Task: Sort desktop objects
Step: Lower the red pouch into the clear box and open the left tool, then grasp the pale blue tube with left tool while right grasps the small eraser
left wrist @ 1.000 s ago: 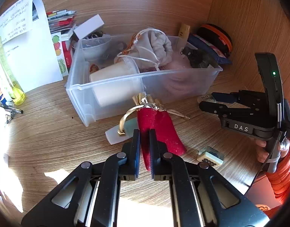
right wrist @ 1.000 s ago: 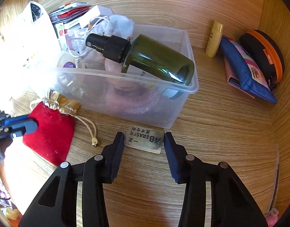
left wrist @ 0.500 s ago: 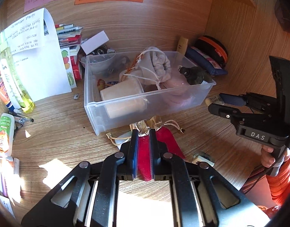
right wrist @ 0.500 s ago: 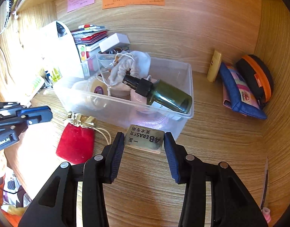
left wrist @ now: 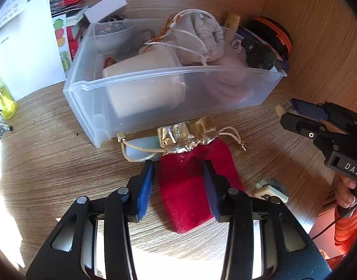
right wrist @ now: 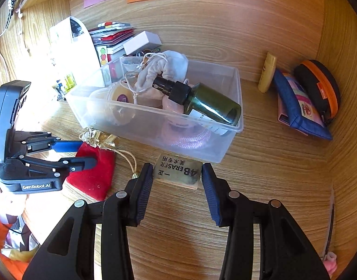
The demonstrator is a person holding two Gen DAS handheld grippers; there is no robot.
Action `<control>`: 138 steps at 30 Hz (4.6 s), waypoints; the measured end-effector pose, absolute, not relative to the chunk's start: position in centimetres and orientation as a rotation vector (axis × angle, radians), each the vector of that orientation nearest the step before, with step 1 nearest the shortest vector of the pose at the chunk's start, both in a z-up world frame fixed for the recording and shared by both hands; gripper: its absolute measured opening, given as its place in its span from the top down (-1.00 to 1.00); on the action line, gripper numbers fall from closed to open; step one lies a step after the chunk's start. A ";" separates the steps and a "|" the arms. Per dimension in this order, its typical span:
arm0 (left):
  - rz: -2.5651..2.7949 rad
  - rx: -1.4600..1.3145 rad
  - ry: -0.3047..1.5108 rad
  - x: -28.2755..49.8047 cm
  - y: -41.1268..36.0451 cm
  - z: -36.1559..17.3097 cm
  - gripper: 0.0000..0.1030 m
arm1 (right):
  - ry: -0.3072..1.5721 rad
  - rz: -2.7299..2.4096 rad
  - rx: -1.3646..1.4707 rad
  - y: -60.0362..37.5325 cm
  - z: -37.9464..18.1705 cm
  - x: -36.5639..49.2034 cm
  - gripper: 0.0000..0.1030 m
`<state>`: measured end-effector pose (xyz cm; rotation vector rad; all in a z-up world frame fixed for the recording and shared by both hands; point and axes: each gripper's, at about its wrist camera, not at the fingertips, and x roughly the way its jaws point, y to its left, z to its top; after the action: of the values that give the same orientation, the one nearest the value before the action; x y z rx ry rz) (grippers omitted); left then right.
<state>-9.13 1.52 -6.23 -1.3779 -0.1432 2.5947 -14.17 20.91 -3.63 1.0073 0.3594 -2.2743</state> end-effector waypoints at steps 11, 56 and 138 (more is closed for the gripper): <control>2.674 -1.201 -0.116 -7.0 2.2 -2.7 0.82 | 0.359 -2.267 0.963 19.9 -2.4 -13.9 0.23; 2.976 -1.138 -0.073 -17.2 -3.5 0.5 0.82 | 0.275 -2.383 0.971 17.4 -1.2 -24.7 0.23; 2.768 -1.454 0.050 -9.7 0.2 -6.6 -0.86 | 0.390 -2.139 1.028 19.3 -7.7 -8.2 0.71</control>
<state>-9.71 0.16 -6.57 -1.4535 0.0497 2.7677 -8.17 19.34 -7.67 1.0284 0.3903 -2.1394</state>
